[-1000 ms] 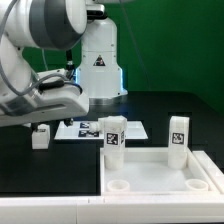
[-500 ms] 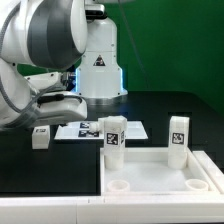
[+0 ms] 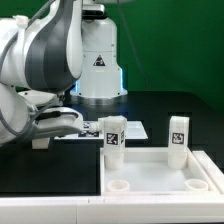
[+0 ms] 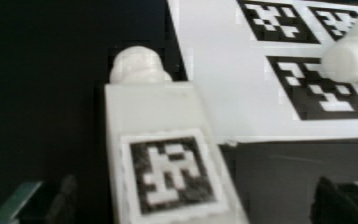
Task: Assemble square table
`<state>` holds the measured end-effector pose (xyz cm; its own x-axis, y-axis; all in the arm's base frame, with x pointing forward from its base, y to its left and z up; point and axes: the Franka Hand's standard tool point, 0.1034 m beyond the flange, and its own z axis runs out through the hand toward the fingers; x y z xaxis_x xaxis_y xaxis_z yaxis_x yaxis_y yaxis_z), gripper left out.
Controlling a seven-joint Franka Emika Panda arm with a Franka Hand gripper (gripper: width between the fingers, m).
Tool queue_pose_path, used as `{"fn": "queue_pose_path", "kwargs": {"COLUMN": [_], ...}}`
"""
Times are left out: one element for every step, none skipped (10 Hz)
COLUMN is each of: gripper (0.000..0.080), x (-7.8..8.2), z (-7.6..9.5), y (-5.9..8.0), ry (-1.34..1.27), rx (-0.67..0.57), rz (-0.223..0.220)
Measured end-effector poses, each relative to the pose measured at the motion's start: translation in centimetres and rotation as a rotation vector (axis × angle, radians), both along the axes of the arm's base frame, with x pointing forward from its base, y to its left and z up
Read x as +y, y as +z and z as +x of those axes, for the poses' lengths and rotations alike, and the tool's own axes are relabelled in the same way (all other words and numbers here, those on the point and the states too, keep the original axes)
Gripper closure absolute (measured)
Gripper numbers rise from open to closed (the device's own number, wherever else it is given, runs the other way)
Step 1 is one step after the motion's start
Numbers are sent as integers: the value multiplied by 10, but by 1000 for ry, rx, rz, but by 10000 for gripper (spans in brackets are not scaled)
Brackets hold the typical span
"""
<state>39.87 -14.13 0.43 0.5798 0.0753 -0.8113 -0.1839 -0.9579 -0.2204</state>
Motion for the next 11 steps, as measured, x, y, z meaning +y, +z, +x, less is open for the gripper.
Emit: {"fn": "queue_pose_path", "kwargs": {"gripper": [159, 159, 318, 500, 500, 516, 516, 516, 516, 516, 516], "x": [1, 1, 2, 1, 0, 3, 4, 3, 10, 20, 18], "z": [1, 1, 1, 3, 6, 12, 22, 38, 58, 73, 76], "y": [0, 0, 0, -1, 2, 14, 31, 47, 72, 88, 83], "ry": [2, 4, 6, 9, 20, 42, 59, 61, 73, 85, 80], "rx": [1, 1, 1, -12, -30, -40, -42, -79, -131, -206, -283], "rz": [1, 2, 4, 3, 5, 25, 50, 46, 34, 35, 24]}}
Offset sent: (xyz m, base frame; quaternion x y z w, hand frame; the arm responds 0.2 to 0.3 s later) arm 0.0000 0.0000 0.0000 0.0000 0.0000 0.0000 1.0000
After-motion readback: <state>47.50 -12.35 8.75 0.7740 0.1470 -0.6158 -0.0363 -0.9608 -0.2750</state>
